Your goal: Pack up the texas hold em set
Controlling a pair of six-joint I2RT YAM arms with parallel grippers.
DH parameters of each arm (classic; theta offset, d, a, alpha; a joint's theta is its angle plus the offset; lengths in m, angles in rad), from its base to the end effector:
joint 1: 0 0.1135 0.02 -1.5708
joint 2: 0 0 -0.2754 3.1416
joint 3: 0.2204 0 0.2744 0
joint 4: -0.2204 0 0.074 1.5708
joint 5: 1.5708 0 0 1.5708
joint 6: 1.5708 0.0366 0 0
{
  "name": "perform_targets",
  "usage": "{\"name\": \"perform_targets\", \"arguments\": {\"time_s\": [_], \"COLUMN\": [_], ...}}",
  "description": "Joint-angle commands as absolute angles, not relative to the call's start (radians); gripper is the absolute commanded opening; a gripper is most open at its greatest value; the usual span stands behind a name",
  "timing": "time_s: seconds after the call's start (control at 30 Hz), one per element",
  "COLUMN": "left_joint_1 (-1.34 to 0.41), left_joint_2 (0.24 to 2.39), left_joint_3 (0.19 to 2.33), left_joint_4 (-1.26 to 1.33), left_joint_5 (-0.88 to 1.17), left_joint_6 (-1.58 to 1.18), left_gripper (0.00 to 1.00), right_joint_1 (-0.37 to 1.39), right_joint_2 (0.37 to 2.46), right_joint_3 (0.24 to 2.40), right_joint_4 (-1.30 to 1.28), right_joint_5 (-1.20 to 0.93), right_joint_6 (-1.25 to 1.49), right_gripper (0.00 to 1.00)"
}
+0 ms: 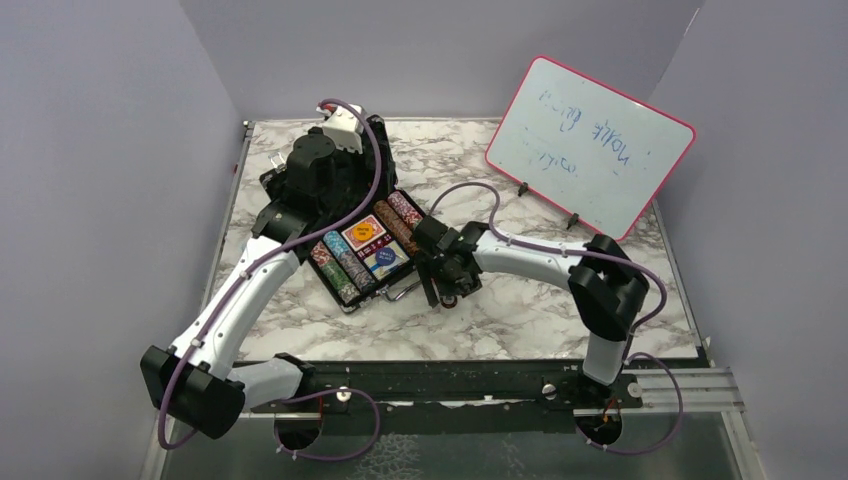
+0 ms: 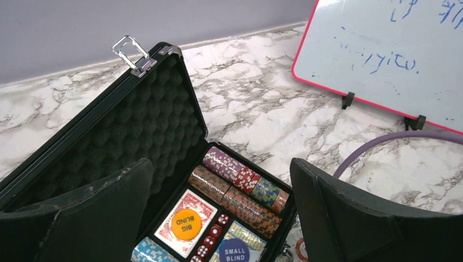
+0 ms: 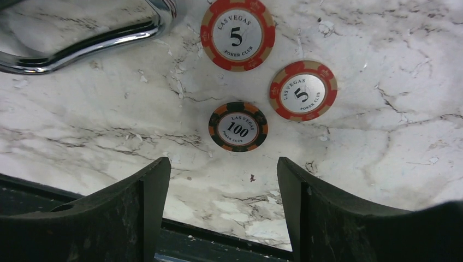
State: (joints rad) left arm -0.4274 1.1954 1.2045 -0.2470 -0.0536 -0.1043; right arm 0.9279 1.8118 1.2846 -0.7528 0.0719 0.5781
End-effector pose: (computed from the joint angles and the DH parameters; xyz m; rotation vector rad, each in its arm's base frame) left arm 0.2681 -0.1199 0.4061 0.2549 1.8027 -0.3290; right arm 0.2293 0.3018 0.1922 -0.4850 2.8318 0.2123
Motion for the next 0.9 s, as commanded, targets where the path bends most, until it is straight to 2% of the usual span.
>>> {"name": "perform_targets", "arguments": {"time_s": [0.0,0.6,0.87], "left_joint_1": [-0.428,-0.425,-0.422], "left_joint_2": [1.152,1.111,1.100], "left_joint_3": [1.206,1.162,1.184], "left_joint_4": [-0.220,-0.212,-0.244], "left_joint_5": [-0.061,-0.070,-0.091], "left_joint_6": [-0.119,-0.189,-0.139], "left_gripper": [0.99,0.99,0.99], "right_joint_1": [0.958,0.955,0.927], "right_joint_2": [1.868,1.922,1.936], "right_joint_3": [1.342,1.276,1.243], "right_joint_4": [-0.845,-0.747,-0.665], "right_joint_5": [0.159,0.208,0.138], "right_joint_6": [0.603,0.677,0.624], "right_gripper": [0.74,0.66,0.55]}}
